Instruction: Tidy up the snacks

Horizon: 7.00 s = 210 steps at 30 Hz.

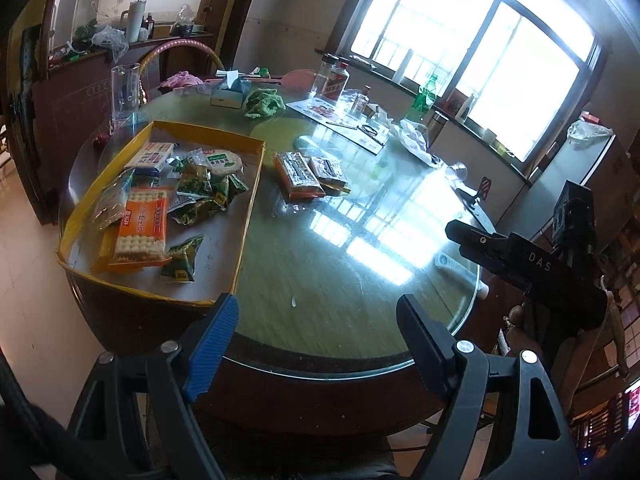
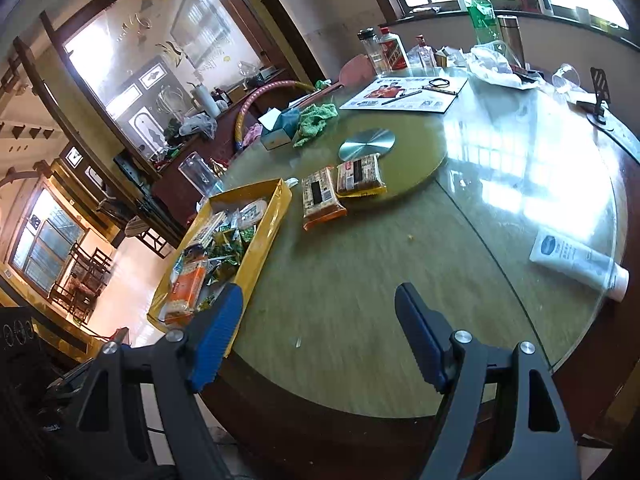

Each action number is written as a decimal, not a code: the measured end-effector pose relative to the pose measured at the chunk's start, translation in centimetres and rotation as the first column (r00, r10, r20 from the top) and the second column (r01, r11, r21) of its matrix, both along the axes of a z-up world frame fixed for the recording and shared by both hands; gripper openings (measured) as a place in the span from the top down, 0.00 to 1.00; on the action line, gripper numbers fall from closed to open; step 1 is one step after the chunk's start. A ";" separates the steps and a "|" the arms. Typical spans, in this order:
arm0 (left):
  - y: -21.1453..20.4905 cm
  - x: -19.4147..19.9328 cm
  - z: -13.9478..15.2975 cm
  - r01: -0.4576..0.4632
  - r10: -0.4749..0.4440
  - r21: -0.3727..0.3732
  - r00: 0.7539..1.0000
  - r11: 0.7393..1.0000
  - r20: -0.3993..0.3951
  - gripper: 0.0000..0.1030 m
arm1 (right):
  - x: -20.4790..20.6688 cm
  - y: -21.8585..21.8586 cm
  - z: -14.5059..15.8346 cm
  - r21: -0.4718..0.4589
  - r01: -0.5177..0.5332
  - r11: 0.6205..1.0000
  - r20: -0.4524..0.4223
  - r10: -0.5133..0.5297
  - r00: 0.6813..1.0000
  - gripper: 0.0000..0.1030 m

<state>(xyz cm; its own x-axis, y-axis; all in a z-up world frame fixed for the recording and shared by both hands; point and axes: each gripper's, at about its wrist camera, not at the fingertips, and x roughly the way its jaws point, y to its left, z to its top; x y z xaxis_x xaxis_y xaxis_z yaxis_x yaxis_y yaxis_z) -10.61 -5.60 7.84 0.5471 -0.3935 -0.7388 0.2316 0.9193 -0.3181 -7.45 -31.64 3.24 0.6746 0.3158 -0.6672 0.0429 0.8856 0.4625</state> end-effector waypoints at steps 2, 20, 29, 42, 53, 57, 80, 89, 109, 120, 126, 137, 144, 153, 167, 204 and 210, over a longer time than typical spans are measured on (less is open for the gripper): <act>0.1 0.1 -0.1 -0.003 0.003 -0.002 1.000 1.000 -0.003 0.21 | 0.1 0.3 -0.1 -0.003 -0.005 1.000 -0.002 0.004 1.000 0.24; -1.1 3.7 -2.4 -0.009 0.008 -0.024 1.000 1.000 -0.022 0.21 | 3.4 1.3 -2.9 -0.018 -0.052 0.998 -0.056 0.051 0.997 0.24; 0.5 5.3 -3.0 -0.044 0.042 -0.048 0.999 0.998 -0.033 0.21 | 5.6 1.4 -4.3 -0.004 -0.059 0.998 -0.095 0.058 0.994 0.24; 2.4 9.1 -4.2 -0.072 0.068 -0.070 0.996 0.995 -0.057 0.21 | 10.1 1.9 -5.2 -0.024 -0.090 0.996 -0.121 0.087 0.989 0.24; 1.6 11.8 -5.9 -0.057 0.050 -0.071 0.994 0.996 -0.102 0.21 | 19.6 -0.1 -8.9 -0.092 -0.084 0.992 -0.207 0.064 0.976 0.24; 1.1 12.0 -6.1 -0.041 0.034 -0.069 0.994 0.997 -0.100 0.21 | 24.0 -1.0 -10.3 -0.138 -0.071 0.988 -0.227 0.038 0.973 0.24; -3.4 15.6 -7.3 0.024 -0.032 -0.048 0.985 0.999 -0.169 0.21 | 20.5 -2.4 -12.7 -0.330 -0.079 0.941 -0.274 -0.015 0.961 0.33; -8.8 21.7 -10.7 -0.039 0.054 0.067 0.968 0.997 -0.244 0.22 | 12.7 -5.9 -12.6 -0.357 0.043 0.933 -0.251 -0.141 0.958 0.33; -11.8 25.6 -14.1 0.000 0.078 0.324 0.970 0.946 -0.228 0.47 | 10.7 -7.7 -12.7 -0.351 0.098 0.931 -0.200 -0.176 0.964 0.33; -9.5 12.4 -13.3 0.184 -0.110 0.357 0.970 0.916 -0.217 0.43 | 8.7 -5.2 -12.7 -0.420 0.021 0.907 -0.215 -0.122 0.969 0.33; -10.4 12.8 -13.6 0.167 -0.110 0.383 0.980 0.908 -0.164 0.42 | 7.9 -4.1 -12.6 -0.418 0.004 0.908 -0.234 -0.112 0.966 0.33; -4.9 10.1 -9.4 0.100 -0.089 0.126 0.991 0.987 -0.095 0.48 | 6.5 -1.9 -10.6 -0.231 -0.025 0.973 -0.185 -0.019 0.983 0.33; 2.5 8.9 -2.5 0.014 -0.014 -0.091 1.000 0.996 0.004 0.48 | 9.1 4.3 -5.7 -0.095 -0.148 0.984 -0.082 0.140 0.987 0.33; 10.7 14.9 -0.9 -0.169 0.171 -0.031 0.983 0.985 0.068 0.48 | 17.0 14.1 -2.9 -0.018 -0.297 0.955 -0.051 0.296 0.954 0.33; 12.4 23.2 -7.3 -0.108 0.128 0.178 0.986 0.978 -0.104 0.48 | 28.1 19.4 -7.7 -0.057 -0.240 0.969 -0.214 0.223 0.951 0.33; 11.3 11.0 -6.7 -0.210 0.211 0.033 0.977 0.977 -0.038 0.19 | 17.1 16.6 -3.0 0.192 -0.264 0.945 -0.054 0.279 0.959 0.14; 11.1 6.9 -5.2 -0.236 0.233 0.073 0.971 0.969 0.050 0.19 | 13.6 16.1 -2.0 0.149 -0.205 0.967 -0.064 0.217 0.974 0.14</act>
<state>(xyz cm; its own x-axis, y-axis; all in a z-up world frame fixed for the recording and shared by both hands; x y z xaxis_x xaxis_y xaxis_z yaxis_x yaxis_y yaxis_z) -3.67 5.49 2.69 0.6475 -0.1927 -0.7373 0.0175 0.9710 -0.2384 6.13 -15.58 1.24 0.5294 0.5400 -0.6543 -0.0965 0.8046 0.5859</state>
